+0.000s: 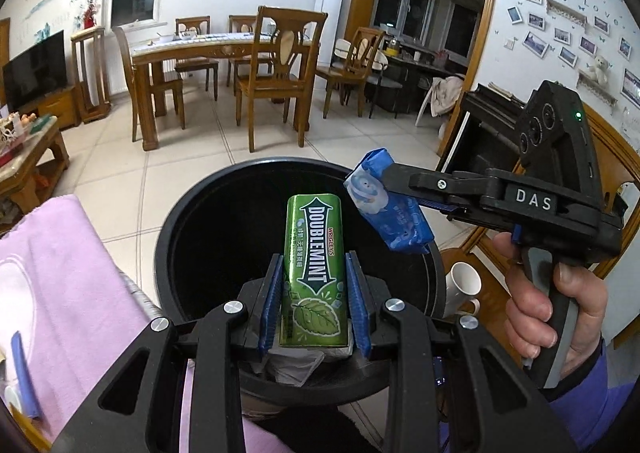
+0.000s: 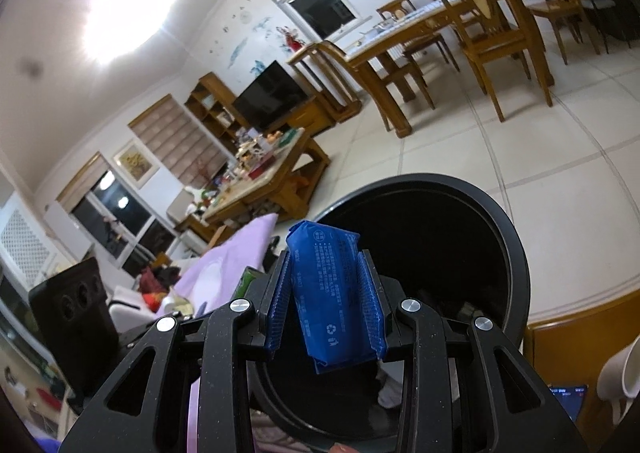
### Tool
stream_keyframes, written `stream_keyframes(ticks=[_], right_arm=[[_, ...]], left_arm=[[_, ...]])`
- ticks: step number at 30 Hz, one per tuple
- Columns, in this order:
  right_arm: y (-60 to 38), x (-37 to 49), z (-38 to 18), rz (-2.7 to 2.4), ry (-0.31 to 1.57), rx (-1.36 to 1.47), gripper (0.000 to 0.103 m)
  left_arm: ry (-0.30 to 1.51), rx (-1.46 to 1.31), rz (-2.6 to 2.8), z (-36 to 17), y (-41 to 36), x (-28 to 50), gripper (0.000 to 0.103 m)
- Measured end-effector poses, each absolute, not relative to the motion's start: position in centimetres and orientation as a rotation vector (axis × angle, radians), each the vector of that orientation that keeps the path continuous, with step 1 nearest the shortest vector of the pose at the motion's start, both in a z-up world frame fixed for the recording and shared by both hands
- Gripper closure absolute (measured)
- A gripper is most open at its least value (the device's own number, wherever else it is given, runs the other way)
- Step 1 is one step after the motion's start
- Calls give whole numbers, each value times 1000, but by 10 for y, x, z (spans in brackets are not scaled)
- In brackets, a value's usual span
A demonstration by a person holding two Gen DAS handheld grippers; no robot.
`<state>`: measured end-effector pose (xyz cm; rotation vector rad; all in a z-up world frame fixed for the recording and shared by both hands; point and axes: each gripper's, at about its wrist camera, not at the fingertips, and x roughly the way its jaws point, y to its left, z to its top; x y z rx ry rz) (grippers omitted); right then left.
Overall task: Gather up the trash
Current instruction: 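Carry gum pack and blue packet over the black bin and open both tools, then move both tools back over the table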
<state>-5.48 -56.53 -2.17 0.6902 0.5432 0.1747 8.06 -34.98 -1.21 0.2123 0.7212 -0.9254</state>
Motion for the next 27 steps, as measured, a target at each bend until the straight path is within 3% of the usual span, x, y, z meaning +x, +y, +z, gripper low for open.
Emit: stream_keyframes(ticks=[5, 7, 9, 11, 12, 20, 27], right_arm=[[-563, -48, -29, 165, 562, 702, 69], [-563, -43, -29, 162, 568, 707, 65], [-565, -42, -32, 161, 568, 724, 38], [-562, -43, -29, 149, 563, 731, 31], [-561, -42, -28, 149, 563, 732, 31], [-535, -32, -16, 166, 573, 678, 31], [-467, 0, 4, 229, 611, 600, 31]], left_arm=[[738, 228, -921, -17, -358, 80, 71], [735, 234, -910, -16, -361, 80, 70], [731, 237, -899, -13, -359, 79, 62], [714, 227, -881, -8, -356, 79, 34], [698, 218, -871, -5, -351, 78, 30], [673, 165, -842, 10, -313, 79, 28], [664, 58, -724, 17, -228, 95, 28]])
